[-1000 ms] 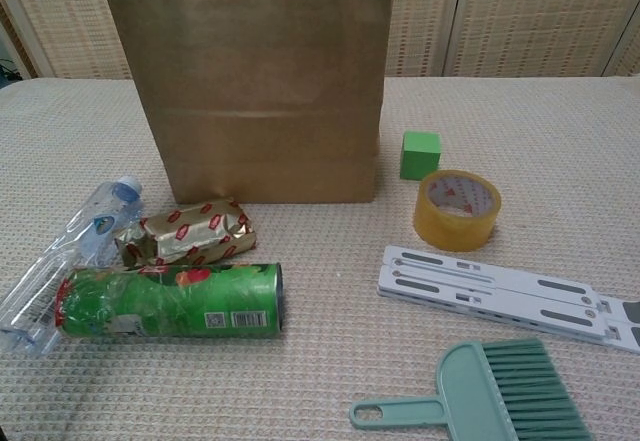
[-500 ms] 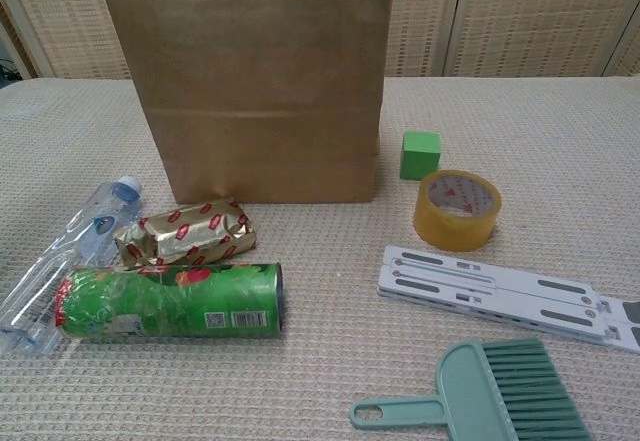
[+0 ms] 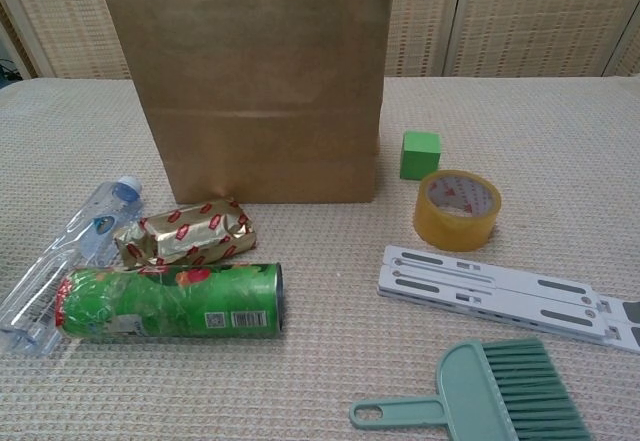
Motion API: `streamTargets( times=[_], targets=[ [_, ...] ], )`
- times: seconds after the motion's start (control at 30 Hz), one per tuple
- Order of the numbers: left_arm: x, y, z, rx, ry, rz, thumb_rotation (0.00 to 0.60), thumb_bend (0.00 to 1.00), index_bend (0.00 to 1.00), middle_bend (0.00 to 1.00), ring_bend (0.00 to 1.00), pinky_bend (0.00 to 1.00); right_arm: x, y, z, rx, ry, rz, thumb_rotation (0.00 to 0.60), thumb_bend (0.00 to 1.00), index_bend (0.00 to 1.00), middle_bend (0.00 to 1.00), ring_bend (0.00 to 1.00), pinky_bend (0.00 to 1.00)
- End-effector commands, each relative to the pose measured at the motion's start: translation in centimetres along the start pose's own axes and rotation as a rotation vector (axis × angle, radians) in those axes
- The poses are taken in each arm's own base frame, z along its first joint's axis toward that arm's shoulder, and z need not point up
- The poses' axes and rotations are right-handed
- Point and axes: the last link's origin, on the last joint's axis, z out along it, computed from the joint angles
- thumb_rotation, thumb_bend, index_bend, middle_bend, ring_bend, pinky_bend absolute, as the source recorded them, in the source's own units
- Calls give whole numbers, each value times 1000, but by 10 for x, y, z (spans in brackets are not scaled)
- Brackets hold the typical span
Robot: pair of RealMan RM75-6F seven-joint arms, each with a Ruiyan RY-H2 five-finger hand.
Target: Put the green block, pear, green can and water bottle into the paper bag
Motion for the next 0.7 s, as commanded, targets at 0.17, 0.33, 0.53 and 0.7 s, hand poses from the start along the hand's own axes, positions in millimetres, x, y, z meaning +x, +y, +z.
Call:
streamTargets(
  times=[0.17,0.33,0.53,0.7],
  targets=[
    [-33,19,-19,-361,-128,130,600,370,39,0,0,194,1,1,0,-2,3,2,600,69,0,0,0,24],
    [-60,44,-37,-458,-217,113,600,363,24,0,0,190,1,1,0,-8,1,-1,600,69,0,0,0,23],
    [-80,62,-38,-488,-280,85,600,362,23,0,0,190,1,1,0,-9,1,-1,600,69,0,0,0,24],
    [-88,75,-24,-499,-279,79,600,365,23,0,0,189,1,2,0,-8,0,0,600,69,0,0,0,23]
  ],
)
